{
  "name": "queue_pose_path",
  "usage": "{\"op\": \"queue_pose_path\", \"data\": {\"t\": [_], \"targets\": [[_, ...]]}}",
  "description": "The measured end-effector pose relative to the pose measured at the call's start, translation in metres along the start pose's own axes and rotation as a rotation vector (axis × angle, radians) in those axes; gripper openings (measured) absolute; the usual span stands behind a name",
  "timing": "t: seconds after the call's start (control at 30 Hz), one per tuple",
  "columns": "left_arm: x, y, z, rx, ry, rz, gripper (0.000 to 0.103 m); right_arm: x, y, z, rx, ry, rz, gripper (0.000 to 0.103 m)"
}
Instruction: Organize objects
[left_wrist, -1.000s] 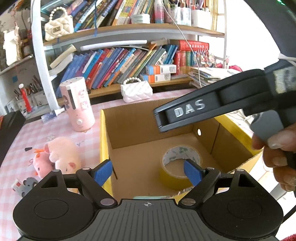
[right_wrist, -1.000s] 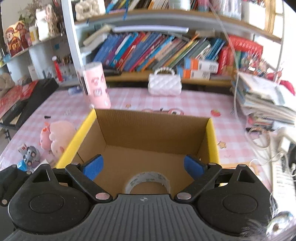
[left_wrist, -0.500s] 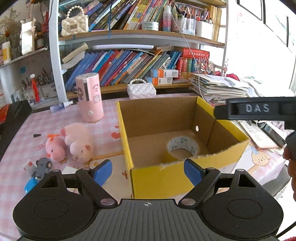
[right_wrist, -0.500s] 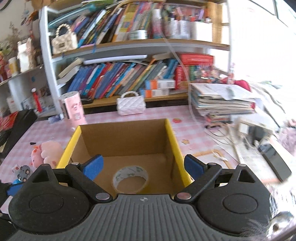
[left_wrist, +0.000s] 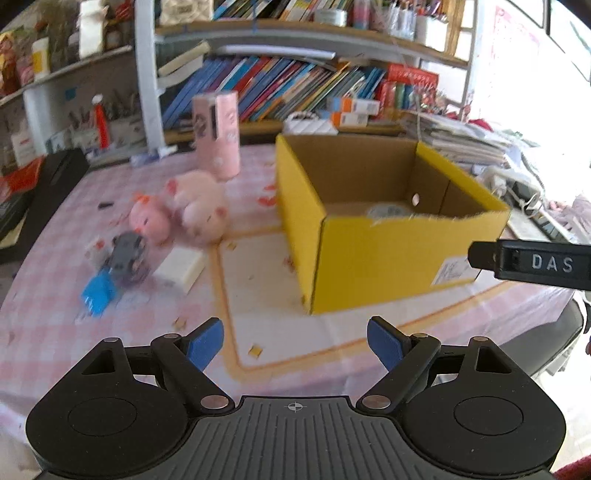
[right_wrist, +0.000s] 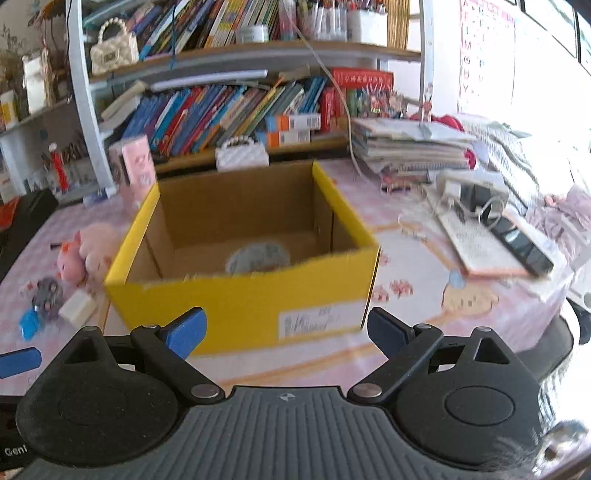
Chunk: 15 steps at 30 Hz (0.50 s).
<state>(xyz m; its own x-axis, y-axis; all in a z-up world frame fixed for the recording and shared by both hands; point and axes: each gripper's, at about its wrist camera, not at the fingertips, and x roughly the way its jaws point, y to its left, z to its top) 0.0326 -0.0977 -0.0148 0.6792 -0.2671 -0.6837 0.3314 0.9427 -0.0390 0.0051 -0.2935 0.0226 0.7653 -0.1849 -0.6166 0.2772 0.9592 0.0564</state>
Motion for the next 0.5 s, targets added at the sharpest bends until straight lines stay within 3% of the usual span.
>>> {"op": "queue_pose_path", "data": {"t": [0.5], "targets": [[-0.022,0.038,-0.031,-0.059,0.044,0.078,0.087,-0.008,0.040,-0.040,-0.050,0.099,0.062,0.094]]}}
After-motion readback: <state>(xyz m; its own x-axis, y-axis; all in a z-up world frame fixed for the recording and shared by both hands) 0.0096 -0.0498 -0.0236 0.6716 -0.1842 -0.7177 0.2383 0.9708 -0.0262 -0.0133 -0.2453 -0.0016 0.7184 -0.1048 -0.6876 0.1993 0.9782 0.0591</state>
